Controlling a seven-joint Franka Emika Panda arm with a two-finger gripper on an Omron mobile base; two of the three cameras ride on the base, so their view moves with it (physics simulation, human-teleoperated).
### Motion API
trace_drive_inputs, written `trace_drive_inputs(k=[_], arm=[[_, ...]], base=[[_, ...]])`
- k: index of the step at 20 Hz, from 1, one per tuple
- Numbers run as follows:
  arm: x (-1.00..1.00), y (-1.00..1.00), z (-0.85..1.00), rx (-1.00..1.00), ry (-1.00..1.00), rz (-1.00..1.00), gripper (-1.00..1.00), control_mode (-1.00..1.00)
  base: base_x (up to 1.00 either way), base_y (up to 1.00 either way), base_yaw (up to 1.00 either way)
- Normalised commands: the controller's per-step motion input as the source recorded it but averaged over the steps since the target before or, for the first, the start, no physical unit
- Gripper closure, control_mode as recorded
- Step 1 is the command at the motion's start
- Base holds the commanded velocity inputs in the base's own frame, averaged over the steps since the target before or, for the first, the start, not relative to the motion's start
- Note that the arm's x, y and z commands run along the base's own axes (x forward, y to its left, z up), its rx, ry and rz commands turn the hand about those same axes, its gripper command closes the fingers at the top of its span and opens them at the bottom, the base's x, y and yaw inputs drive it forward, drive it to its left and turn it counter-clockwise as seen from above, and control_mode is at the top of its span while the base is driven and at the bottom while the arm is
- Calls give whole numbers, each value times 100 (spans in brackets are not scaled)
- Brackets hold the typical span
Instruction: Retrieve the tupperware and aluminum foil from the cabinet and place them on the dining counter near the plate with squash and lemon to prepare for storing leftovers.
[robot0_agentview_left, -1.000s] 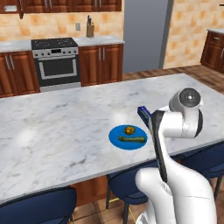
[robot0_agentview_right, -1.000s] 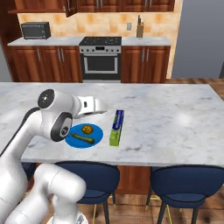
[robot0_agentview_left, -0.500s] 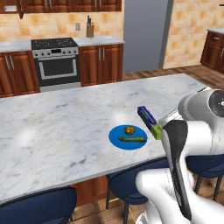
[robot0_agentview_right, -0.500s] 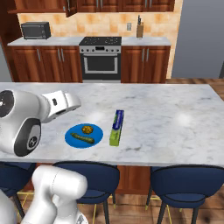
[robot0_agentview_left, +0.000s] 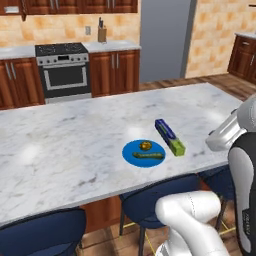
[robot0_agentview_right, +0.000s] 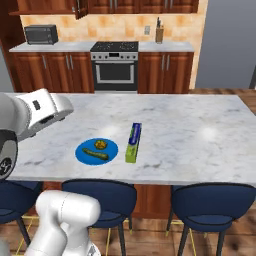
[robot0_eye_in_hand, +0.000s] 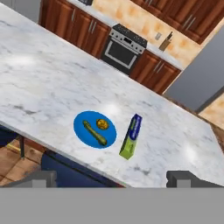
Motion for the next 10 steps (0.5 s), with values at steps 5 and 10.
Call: trace_drive_inputs(k=[5,10], arm=[[0,0,0,0,0,0,-100,100],[0,0,0,0,0,0,-100,100]], base=[[-53,-84,-43],[9,-100,-56]])
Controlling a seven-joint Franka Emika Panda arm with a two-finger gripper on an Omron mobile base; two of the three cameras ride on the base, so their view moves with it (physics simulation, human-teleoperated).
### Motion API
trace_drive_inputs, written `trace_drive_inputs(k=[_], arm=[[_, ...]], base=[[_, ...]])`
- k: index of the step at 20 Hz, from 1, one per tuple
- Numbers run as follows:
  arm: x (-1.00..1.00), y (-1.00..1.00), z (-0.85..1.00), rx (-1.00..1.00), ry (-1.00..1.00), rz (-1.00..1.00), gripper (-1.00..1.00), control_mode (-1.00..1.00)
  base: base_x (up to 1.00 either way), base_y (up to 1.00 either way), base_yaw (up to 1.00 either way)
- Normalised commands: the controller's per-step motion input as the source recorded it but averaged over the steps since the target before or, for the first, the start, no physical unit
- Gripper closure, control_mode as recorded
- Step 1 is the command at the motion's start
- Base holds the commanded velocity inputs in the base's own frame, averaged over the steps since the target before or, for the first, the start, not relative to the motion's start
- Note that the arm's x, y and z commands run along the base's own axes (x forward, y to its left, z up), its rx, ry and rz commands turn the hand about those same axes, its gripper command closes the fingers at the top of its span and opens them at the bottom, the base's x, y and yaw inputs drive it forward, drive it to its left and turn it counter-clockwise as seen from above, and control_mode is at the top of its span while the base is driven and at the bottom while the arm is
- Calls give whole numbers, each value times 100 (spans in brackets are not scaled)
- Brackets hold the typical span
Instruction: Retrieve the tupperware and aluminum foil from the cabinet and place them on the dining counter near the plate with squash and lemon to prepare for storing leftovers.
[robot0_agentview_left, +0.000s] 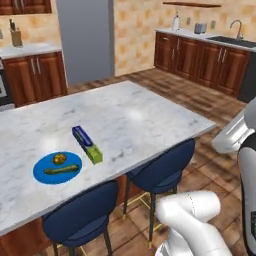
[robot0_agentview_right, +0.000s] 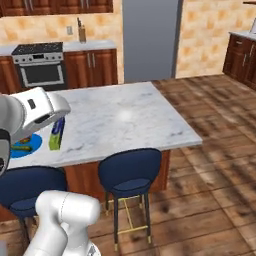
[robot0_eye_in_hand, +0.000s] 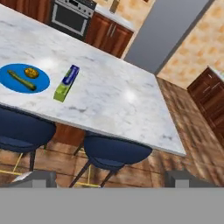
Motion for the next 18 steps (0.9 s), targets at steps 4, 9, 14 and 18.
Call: trace_drive_inputs(k=[4,9,14,18], arm=[[0,0,0,0,0,0,-100,100],[0,0,0,0,0,0,-100,100],[0,0,0,0,0,0,-100,100],[0,0,0,0,0,0,-100,100]], base=[[47,-100,-50],[89,-96,-38],[100,-74,-19],[100,-52,-4]])
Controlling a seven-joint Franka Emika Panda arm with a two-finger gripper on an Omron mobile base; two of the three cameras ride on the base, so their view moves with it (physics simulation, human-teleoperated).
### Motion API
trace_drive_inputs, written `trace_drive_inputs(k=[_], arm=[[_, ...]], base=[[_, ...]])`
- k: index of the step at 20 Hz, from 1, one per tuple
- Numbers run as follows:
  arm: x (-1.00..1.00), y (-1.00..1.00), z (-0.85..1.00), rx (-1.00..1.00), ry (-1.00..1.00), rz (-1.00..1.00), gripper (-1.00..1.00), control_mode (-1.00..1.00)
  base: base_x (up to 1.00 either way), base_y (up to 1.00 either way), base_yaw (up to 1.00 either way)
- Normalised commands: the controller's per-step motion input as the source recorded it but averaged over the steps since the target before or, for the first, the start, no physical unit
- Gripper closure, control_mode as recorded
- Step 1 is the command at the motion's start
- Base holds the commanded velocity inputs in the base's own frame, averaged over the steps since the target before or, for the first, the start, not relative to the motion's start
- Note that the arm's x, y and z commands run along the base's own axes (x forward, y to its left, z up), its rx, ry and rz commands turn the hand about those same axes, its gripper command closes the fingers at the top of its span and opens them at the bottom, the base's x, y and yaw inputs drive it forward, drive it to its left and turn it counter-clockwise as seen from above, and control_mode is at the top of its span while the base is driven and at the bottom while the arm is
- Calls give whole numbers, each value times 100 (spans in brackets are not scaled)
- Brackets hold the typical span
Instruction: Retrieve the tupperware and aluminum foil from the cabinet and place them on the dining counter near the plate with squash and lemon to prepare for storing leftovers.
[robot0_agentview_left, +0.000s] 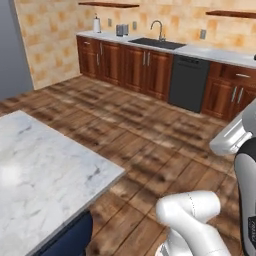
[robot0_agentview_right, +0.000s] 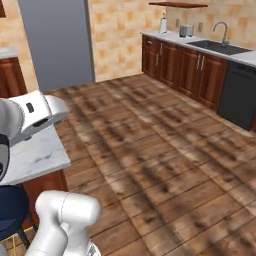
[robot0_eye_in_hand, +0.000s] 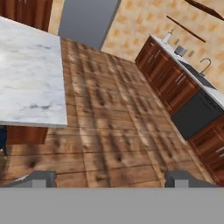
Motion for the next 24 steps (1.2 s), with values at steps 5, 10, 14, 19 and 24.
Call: trace_drive_inputs(k=[5,10,14,19,24], arm=[[0,0,0,0,0,0,-100,100],[0,0,0,0,0,0,-100,100],[0,0,0,0,0,0,-100,100],[0,0,0,0,0,0,-100,100],[0,0,0,0,0,0,-100,100]], base=[[100,-69,0],[100,-53,0],[100,-13,3],[100,0,12],[100,0,20]])
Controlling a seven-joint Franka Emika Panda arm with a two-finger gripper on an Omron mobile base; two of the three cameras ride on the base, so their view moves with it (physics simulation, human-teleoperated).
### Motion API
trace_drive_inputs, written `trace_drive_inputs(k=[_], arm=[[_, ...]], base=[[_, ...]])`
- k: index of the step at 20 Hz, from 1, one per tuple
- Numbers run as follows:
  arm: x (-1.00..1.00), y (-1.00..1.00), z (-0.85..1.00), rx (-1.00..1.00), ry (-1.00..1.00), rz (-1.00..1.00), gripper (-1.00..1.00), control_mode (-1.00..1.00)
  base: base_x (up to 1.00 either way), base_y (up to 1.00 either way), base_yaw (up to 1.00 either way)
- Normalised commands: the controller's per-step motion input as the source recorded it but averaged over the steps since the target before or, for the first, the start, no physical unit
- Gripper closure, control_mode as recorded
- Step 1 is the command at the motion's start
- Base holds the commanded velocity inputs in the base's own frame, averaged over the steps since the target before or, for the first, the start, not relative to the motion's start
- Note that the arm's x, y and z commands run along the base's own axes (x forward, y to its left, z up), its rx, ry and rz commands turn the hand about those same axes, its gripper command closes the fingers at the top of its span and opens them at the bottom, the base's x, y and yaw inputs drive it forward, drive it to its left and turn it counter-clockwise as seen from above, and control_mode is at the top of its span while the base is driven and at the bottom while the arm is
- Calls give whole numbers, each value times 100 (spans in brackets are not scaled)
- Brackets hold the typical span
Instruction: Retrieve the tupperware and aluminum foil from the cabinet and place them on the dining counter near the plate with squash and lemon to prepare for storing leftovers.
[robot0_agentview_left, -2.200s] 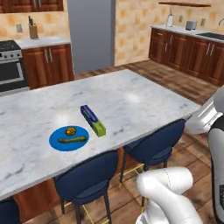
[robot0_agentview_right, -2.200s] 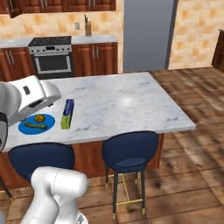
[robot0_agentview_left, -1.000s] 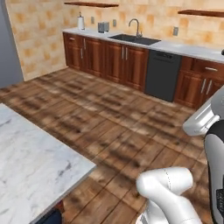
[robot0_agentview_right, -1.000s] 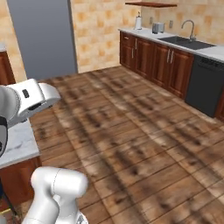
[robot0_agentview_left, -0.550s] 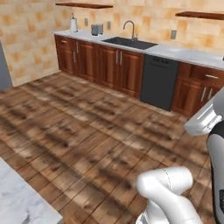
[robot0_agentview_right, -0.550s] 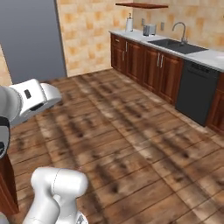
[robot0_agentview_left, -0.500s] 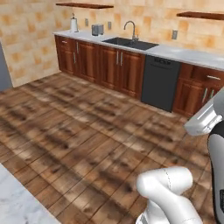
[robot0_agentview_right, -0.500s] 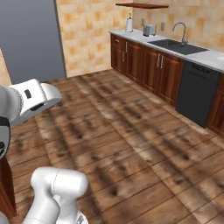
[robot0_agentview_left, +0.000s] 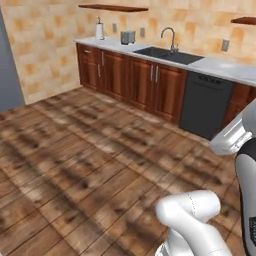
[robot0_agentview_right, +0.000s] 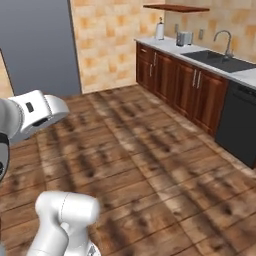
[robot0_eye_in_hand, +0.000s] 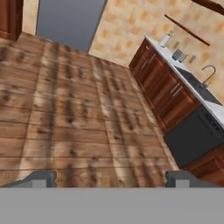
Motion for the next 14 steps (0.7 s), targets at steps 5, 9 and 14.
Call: trace_drive_inputs(k=[5,9,14], arm=[[0,0,0,0,0,0,-100,100],[0,0,0,0,0,0,-100,100],[0,0,0,0,0,0,-100,100]], base=[[100,0,38],[100,0,43],[100,0,49]])
